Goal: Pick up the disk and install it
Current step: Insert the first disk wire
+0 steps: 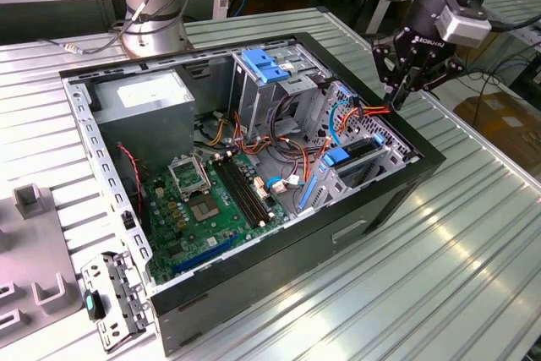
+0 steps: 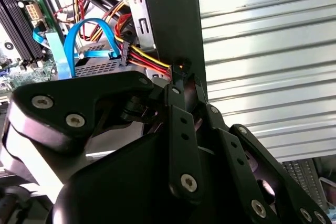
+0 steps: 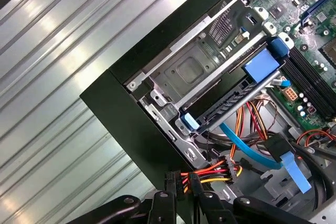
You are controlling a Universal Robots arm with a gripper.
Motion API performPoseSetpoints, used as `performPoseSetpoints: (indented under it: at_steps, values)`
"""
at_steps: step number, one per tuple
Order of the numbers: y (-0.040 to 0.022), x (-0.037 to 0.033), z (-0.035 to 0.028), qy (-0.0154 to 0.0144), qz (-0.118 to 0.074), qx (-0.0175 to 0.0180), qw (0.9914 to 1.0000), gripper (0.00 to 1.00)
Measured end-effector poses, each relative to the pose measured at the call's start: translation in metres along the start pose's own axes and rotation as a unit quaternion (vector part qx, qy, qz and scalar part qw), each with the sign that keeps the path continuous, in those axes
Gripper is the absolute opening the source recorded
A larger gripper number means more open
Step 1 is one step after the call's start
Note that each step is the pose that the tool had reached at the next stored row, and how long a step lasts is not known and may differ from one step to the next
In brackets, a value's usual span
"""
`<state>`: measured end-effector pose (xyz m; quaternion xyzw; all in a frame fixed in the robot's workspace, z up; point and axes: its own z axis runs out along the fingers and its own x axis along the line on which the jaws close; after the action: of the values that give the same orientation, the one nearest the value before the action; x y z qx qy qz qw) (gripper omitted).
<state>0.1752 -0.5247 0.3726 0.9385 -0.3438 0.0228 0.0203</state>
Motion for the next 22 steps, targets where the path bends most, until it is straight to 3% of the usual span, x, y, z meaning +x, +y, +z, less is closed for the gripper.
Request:
performPoseSetpoints:
  at_steps: [9,14,22]
  values:
    - [0.0024,0.0017,0.0047,0.0020,-0.024,0.0027,0.99971,0.24]
    - [0.0031,0.0023,0.0051,0.0026,-0.031,0.0033,0.99952,0.16]
    - [0.0034,0.0027,-0.0020,0.0027,-0.032,0.0032,0.99949,0.16]
